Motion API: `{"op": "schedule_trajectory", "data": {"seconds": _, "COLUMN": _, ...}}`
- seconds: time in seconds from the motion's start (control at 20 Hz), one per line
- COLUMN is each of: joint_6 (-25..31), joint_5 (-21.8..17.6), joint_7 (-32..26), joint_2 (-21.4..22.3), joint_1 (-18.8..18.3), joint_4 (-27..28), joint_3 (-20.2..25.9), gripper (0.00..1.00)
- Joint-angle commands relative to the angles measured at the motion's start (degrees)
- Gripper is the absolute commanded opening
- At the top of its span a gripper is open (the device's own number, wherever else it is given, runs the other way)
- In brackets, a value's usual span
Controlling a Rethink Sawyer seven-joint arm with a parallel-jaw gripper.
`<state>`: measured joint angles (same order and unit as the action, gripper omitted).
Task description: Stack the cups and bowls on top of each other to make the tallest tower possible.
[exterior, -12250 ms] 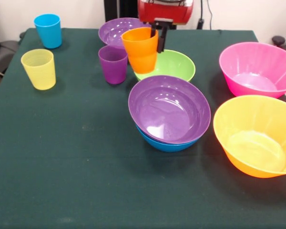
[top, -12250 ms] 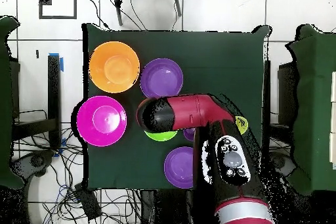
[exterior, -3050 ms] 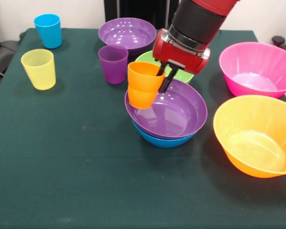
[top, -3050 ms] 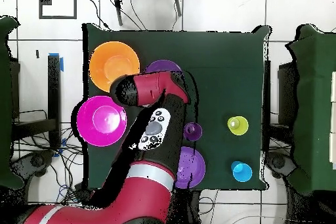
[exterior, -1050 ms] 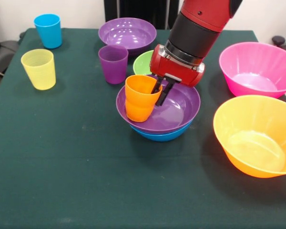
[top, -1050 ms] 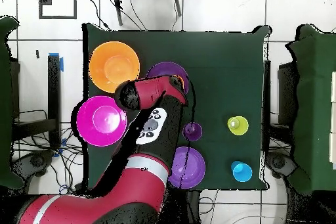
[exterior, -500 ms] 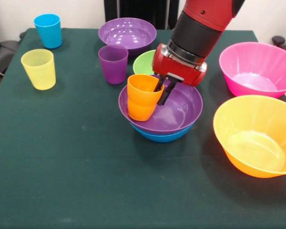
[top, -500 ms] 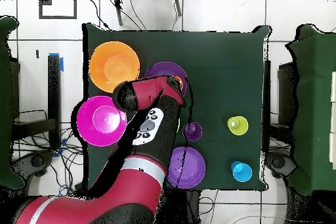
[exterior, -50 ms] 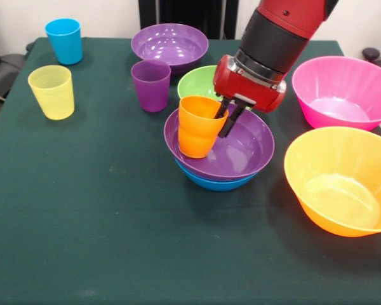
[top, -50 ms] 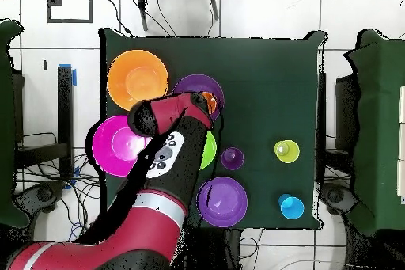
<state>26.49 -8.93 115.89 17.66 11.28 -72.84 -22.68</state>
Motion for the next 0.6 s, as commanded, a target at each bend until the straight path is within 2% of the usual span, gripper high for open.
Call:
{"op": "schedule_trajectory", "data": {"seconds": 0.05, "joint_6": 6.6, "joint_5": 1.4, "joint_7": 7.4, "joint_2": -1.8, "joint_1": 1.5, "joint_4": 2.7, "joint_3": 2.0, "gripper": 0.00}}
{"op": "schedule_trajectory", "data": {"seconds": 0.6, "joint_6": 5.5, "joint_5": 1.7, "joint_7": 6.5, "joint_2": -1.5, "joint_1": 0.5, "joint_4": 1.8, "joint_3": 2.6, "gripper": 0.00}}
